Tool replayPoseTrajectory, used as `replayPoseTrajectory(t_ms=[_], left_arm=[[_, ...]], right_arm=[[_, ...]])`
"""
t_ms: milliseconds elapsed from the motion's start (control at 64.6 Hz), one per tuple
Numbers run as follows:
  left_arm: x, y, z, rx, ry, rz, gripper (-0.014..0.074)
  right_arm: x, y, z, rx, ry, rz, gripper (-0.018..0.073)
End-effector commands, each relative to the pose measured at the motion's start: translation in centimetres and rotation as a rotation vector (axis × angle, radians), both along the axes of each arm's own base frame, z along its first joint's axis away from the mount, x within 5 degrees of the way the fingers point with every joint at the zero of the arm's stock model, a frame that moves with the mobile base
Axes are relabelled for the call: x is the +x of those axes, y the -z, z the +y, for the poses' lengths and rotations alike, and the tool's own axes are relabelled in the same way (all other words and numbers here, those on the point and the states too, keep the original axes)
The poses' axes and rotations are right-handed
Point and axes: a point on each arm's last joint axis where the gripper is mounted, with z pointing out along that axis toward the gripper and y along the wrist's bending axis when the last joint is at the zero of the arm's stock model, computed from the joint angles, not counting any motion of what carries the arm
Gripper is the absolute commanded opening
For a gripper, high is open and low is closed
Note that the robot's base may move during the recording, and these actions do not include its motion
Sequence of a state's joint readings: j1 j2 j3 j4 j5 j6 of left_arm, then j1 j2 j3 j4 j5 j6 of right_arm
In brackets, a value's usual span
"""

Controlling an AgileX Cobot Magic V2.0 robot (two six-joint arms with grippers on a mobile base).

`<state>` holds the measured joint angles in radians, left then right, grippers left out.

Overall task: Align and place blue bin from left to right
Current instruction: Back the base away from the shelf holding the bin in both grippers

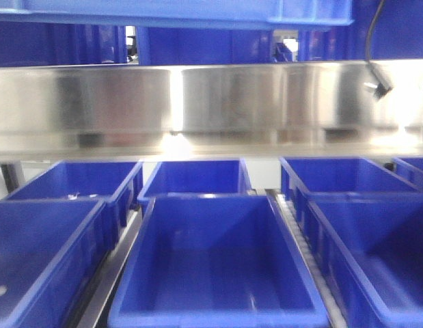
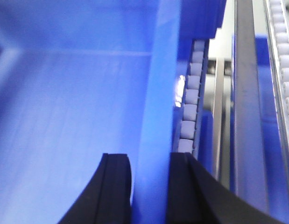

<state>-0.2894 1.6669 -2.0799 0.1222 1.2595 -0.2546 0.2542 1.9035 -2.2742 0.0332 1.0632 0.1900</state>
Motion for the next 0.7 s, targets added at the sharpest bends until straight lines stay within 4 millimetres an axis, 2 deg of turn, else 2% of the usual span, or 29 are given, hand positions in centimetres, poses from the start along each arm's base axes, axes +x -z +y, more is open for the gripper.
replayPoseTrajectory(t_ms=[0,681], left_arm=[[-1.64,-2.26,-0.78,-0.059,0.102,-0.099,-0.0111],[-1.64,-2.26,-0.78,-0.059,0.102,-0.099,-0.0111]], right_arm=[[1.08,-1.71,-0.73,-0.021,0.027,-0.207,-0.0151],[1.32,-1.49,-0.67,-0.021,0.027,-0.207,-0.0151]])
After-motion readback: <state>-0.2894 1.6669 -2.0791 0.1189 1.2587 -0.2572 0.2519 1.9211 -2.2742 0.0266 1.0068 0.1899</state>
